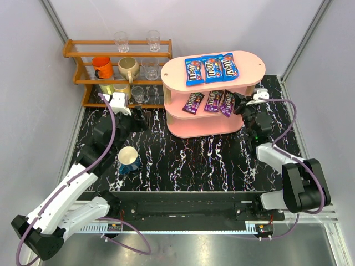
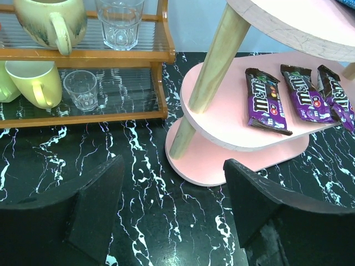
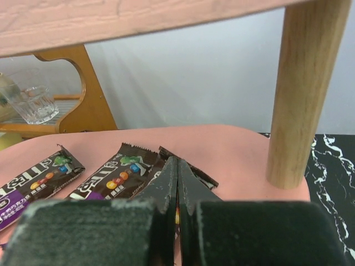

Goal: Place and organize the candy bags onto the shelf

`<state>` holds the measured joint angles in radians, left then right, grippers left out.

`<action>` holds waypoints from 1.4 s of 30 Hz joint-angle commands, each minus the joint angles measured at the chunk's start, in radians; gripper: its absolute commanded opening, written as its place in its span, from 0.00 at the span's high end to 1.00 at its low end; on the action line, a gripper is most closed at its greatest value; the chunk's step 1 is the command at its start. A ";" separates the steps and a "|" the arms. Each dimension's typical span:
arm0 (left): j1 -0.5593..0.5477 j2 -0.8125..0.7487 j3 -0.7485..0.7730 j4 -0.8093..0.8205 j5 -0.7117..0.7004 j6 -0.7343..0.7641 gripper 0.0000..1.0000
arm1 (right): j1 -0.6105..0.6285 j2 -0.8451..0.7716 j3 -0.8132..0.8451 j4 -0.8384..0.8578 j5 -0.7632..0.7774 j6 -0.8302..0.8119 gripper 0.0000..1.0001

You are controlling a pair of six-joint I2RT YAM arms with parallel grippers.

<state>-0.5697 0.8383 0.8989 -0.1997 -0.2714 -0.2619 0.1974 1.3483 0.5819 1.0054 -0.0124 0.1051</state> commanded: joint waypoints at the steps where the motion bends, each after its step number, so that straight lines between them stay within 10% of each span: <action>1: -0.002 -0.027 -0.002 0.059 -0.029 0.021 0.23 | 0.020 0.038 0.064 0.105 -0.012 -0.076 1.00; 42: 0.005 -0.071 -0.057 0.082 -0.084 0.061 0.20 | 0.134 0.268 0.148 -0.050 0.071 -0.277 1.00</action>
<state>-0.5694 0.7860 0.8539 -0.1646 -0.3279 -0.2161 0.3031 1.5787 0.7170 1.0744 0.0261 -0.1204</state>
